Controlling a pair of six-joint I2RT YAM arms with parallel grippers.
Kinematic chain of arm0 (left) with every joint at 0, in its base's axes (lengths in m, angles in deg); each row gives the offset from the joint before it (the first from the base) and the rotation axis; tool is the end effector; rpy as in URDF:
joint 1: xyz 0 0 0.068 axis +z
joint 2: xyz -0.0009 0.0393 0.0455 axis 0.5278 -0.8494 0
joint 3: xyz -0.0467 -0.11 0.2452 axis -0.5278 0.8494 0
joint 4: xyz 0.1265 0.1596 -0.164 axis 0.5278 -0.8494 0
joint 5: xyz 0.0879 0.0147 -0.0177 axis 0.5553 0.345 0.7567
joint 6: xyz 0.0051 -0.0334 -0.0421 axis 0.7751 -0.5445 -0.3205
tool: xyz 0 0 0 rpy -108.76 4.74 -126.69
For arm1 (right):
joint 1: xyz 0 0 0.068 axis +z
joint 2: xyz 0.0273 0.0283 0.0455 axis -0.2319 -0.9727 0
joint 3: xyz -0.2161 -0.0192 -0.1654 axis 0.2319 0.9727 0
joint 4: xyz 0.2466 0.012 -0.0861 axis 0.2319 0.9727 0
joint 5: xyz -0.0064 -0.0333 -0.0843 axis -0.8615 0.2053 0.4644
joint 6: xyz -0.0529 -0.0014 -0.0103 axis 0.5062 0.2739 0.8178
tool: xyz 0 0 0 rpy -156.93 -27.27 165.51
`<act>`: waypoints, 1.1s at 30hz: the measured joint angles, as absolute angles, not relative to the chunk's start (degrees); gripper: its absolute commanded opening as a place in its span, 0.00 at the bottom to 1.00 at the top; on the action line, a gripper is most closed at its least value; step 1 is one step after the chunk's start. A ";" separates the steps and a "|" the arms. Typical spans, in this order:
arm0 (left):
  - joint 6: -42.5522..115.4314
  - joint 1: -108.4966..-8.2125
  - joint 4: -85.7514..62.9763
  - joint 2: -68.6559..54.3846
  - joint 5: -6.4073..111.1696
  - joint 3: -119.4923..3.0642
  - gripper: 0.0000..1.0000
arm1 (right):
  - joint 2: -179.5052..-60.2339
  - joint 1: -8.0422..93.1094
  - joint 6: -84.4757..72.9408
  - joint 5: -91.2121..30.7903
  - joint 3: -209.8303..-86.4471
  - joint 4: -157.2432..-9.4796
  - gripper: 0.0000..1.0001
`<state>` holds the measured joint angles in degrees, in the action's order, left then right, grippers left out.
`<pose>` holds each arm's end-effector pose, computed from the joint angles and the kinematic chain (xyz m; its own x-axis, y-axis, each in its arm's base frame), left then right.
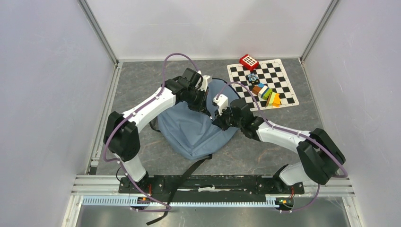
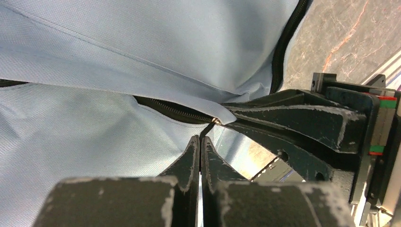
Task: Pack the student bag
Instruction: Zip the student bag at the center of the board.
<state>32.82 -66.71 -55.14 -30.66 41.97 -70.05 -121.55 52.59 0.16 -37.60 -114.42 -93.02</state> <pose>0.2991 -0.2222 0.2792 -0.8408 0.2829 -0.4616 0.4826 0.7780 -0.4023 0.2293 0.1989 0.2035 -0.4202 -0.3234 -0.8478 -0.7747 0.6144 0.1496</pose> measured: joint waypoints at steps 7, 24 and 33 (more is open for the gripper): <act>31.92 -66.47 -55.27 -31.56 42.58 -70.97 0.02 | -120.15 53.07 1.41 -35.74 -112.97 -94.48 0.00; 29.71 -54.97 -54.53 -35.12 42.60 -73.79 0.02 | -118.12 53.15 3.07 -34.45 -111.01 -93.32 0.00; 31.97 -53.44 -54.07 -39.01 45.86 -76.17 0.02 | -117.81 53.15 3.07 -33.92 -110.90 -92.25 0.00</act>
